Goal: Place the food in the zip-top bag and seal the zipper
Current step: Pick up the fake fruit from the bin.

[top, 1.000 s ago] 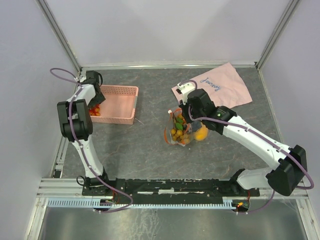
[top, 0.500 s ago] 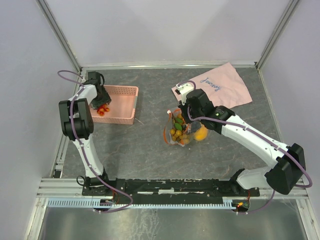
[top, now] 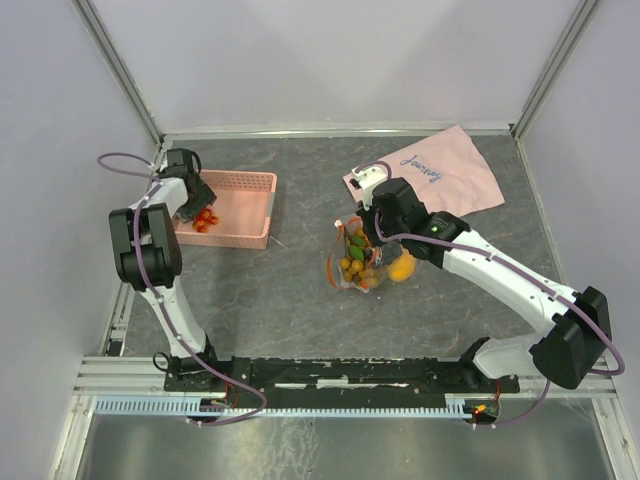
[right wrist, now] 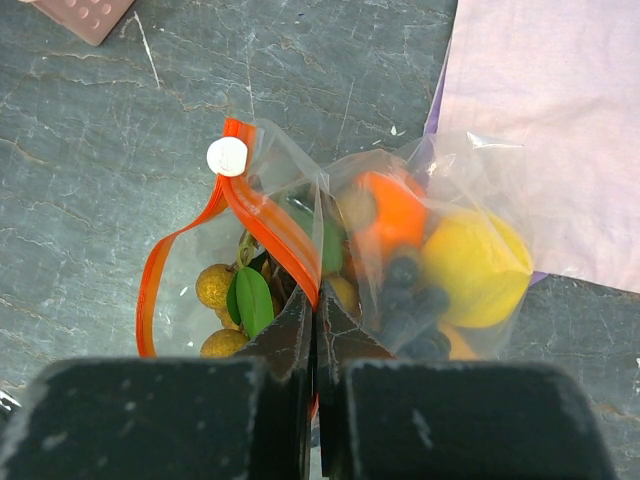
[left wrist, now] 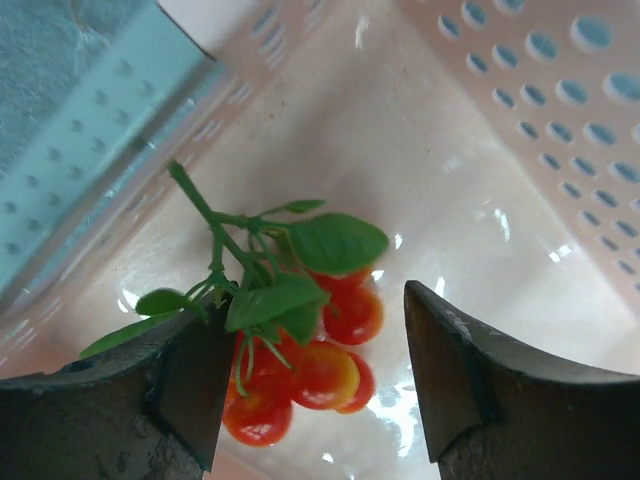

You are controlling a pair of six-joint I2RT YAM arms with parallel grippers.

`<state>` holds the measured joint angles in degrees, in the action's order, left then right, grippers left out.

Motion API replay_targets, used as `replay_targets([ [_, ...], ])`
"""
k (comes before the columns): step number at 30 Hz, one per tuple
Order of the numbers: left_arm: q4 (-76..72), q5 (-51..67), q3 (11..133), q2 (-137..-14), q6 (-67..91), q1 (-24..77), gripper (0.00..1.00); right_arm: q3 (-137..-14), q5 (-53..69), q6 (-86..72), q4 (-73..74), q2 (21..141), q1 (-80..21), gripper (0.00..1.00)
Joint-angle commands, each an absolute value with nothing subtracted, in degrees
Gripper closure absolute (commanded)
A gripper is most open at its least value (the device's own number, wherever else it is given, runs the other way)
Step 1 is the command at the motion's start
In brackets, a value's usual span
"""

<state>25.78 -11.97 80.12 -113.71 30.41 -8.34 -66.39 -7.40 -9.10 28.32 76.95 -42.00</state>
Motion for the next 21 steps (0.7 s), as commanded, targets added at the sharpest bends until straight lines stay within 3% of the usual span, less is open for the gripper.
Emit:
replay_targets([
  [1,18.6,-9.2,79.7,-109.2,35.3,-9.6,0.27,-66.7,-7.6,-8.5,26.4,77.3,-42.1,0.98],
  [15,22.2,-13.4,85.3,-115.9,36.8,-12.0,0.30,-66.8,-7.3,-8.3,26.6,78.2,-42.0,0.98],
  [21,23.2,-14.5,86.9,-119.0,35.5,-12.0,0.46,-66.8,-7.2,-8.1,26.8,78.5,-41.9,0.98],
])
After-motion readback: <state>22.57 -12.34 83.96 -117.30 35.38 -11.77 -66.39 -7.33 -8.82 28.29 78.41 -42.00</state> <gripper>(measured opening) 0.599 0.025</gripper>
